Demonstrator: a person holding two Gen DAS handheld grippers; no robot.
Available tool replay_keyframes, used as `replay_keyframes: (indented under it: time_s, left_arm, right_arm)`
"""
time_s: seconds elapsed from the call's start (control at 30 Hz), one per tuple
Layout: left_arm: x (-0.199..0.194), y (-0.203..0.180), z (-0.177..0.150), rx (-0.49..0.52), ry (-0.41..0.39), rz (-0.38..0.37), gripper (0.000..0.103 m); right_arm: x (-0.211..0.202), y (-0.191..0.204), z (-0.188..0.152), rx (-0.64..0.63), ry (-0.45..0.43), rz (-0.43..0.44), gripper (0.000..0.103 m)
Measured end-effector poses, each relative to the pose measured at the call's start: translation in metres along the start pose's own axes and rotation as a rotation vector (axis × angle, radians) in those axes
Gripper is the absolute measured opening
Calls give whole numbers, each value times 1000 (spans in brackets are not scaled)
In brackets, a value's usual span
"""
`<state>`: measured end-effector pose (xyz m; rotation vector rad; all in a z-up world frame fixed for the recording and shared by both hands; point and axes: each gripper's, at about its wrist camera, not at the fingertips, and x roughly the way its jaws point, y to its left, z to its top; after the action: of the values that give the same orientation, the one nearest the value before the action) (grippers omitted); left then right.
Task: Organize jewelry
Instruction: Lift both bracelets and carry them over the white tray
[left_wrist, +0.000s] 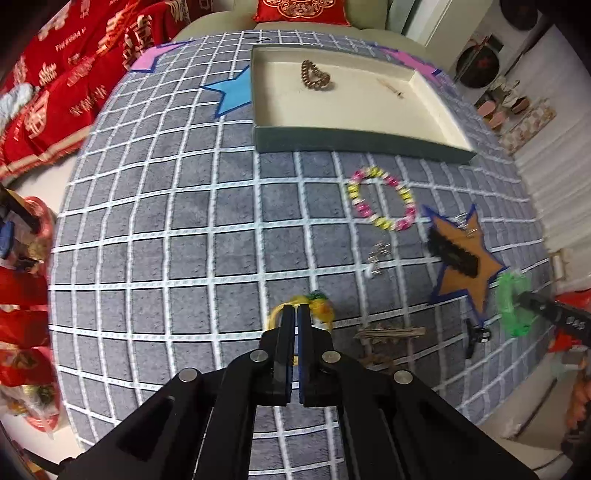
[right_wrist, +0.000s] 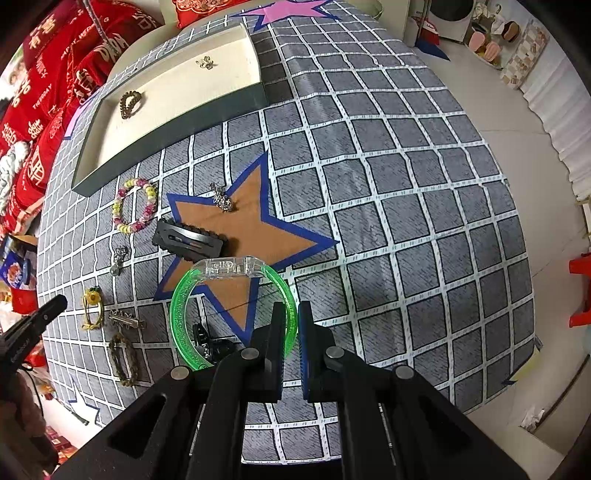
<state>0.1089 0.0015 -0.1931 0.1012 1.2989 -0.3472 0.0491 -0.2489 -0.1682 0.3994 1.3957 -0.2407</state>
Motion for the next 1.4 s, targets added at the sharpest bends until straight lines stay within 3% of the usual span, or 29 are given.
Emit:
replay_keyframes:
  time_s: [0.27, 0.3, 0.33, 0.37, 0.4, 0.6, 0.7, 0.83, 0.9, 1.03, 1.1, 1.17, 1.27, 1.4]
  left_arm:
    - [7, -2, -13, 27, 17, 57, 9]
    - [7, 0, -14, 17, 22, 57, 25]
    - [9, 3, -14, 5, 32, 57, 51]
    - [10, 5, -15, -9, 42, 68, 103]
    - [7, 8, -16, -19, 18, 107, 103]
    - [10, 7, -9, 30, -5, 143, 103]
    - [19, 5, -3, 24, 0, 128, 103]
    - [37, -2, 4, 32, 34, 112, 94]
    - [46, -4, 6, 32, 53, 112, 76]
    - [50, -1, 10, 11, 54, 103, 69]
    - [47, -3, 10, 23, 33, 94, 40]
    - [44, -6, 10, 41, 26, 93, 24]
    - [40, -3, 9, 14, 25, 63, 22]
    - [27, 10, 11, -43, 16, 14, 11]
  right_arm:
    - [12, -10, -11, 3, 11, 26, 7]
    - [12, -9, -12, 4, 10, 29, 7]
    - [12, -7, -14, 5, 9, 31, 7]
    - [12, -5, -13, 5, 8, 33, 7]
    - [11, -4, -13, 5, 8, 35, 7]
    - [10, 4, -8, -6, 5, 42, 7]
    - [11, 6, -8, -8, 11, 46, 7]
    - [12, 8, -9, -14, 14, 49, 7]
    - [12, 8, -10, -14, 15, 50, 7]
    - [11, 9, -11, -17, 11, 50, 7]
    - [11, 9, -11, -18, 7, 50, 7]
    - [11, 10, -11, -14, 5, 52, 7]
    - [10, 11, -9, -14, -1, 57, 7]
    - [5, 12, -5, -21, -16, 67, 7]
